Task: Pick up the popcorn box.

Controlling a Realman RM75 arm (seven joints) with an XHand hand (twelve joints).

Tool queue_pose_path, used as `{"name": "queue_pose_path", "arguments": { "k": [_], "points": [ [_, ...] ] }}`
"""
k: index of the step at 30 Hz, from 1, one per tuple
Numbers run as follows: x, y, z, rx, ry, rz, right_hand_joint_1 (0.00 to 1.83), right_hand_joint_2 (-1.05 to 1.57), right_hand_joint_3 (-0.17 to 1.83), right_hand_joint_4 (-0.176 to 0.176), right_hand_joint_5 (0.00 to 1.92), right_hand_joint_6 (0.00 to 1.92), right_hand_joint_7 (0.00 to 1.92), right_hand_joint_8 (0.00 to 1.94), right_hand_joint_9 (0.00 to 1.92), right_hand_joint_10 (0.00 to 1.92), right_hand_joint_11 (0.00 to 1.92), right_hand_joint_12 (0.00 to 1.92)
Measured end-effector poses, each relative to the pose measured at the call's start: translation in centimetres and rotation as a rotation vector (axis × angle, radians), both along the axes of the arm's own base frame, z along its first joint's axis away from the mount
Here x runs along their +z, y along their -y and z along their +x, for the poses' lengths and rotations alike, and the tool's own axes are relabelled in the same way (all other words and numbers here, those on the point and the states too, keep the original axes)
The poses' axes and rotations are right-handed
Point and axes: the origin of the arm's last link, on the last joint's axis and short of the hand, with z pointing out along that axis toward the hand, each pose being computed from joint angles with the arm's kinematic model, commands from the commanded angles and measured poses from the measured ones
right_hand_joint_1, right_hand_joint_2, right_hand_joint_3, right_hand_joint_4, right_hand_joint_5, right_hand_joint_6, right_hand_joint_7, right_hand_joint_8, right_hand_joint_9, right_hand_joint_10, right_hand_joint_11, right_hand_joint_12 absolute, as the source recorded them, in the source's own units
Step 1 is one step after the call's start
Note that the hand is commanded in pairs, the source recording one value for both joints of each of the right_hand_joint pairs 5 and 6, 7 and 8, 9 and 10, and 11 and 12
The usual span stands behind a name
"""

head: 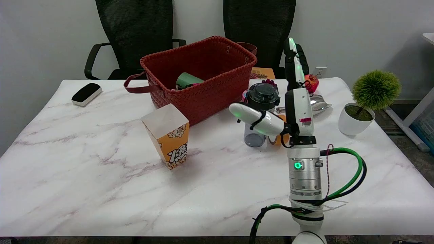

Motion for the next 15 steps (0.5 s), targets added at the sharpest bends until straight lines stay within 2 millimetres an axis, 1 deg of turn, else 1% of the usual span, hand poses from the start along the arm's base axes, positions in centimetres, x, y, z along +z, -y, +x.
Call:
{"name": "queue_pose_path", "arguments": {
  "k": [9,15],
  "points": [
    [1.08,-0.40,-0.67,0.009,0.006,0.061,0.63,0.40,-0.17,0.000,0.00,0.00,0.00,0.00,0.00,0.00,0.00,0.00],
    [0.92,-0.57,-0.90,0.003,0.003,0.113,0.66,0.35,-0.17,0.000,0.00,0.00,0.00,0.00,0.00,0.00,0.00,0.00]
  ]
}}
